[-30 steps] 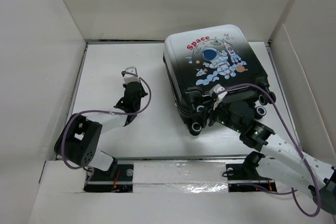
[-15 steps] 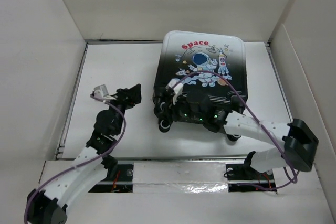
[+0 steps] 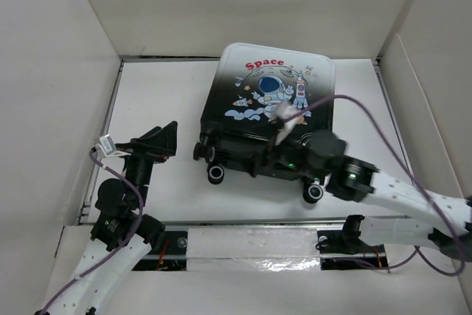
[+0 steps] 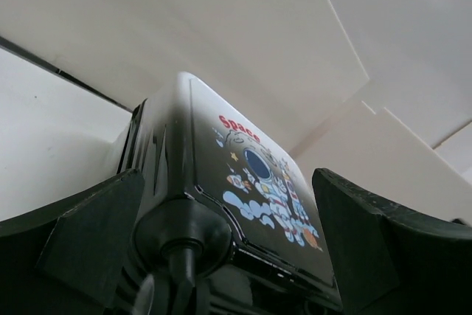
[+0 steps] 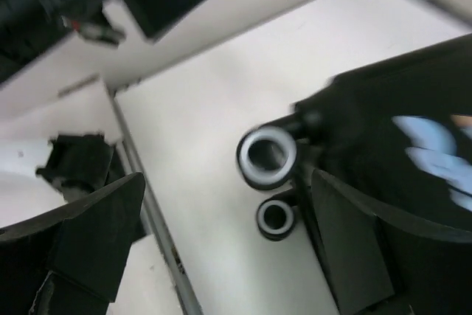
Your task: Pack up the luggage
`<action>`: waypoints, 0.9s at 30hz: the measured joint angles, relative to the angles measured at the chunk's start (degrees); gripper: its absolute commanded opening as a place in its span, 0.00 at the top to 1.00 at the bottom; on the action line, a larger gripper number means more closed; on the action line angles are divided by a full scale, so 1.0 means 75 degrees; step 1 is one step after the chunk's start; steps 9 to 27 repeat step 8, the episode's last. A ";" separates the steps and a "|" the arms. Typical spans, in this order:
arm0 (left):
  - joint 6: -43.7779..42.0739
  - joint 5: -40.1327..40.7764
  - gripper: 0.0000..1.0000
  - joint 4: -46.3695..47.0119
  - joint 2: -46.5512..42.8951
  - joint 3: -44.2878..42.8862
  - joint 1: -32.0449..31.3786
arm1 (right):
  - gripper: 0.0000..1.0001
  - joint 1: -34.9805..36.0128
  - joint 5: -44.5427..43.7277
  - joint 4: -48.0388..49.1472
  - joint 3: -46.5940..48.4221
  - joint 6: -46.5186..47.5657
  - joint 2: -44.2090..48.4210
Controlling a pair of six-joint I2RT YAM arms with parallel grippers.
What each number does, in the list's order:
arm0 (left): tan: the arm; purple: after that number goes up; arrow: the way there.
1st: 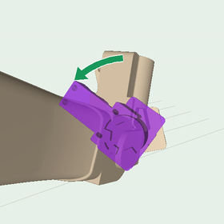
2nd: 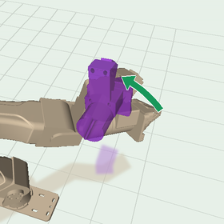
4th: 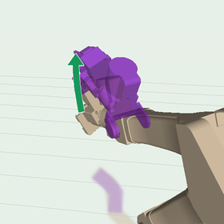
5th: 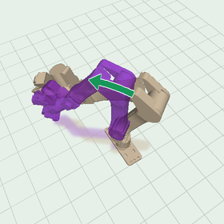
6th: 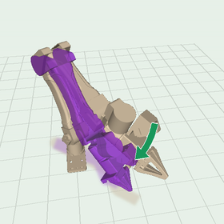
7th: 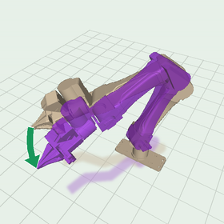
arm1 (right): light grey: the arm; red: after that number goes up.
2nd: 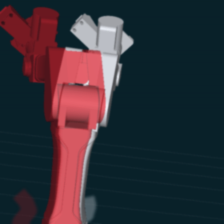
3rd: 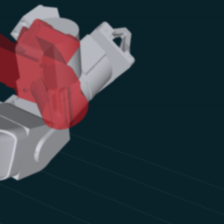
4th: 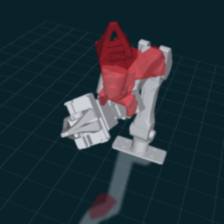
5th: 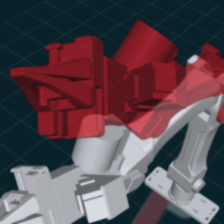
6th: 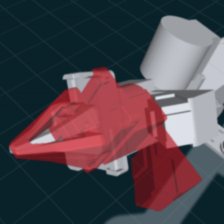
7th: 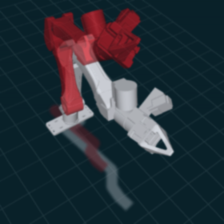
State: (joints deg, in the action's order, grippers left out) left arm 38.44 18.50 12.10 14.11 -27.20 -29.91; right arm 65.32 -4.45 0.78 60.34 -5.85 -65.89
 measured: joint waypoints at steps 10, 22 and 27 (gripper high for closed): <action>-0.0108 -0.0446 0.01 -0.0769 -0.0533 -0.0291 0.0003 | 0.00 -0.1716 -0.2372 -0.0560 -0.1923 -0.0399 0.5222; -0.0108 -0.0446 0.01 -0.0769 -0.0533 -0.0291 0.0003 | 0.00 -0.1716 -0.2372 -0.0560 -0.1923 -0.0399 0.5222; -0.0108 -0.0446 0.01 -0.0769 -0.0533 -0.0291 0.0003 | 0.00 -0.1716 -0.2372 -0.0560 -0.1923 -0.0399 0.5222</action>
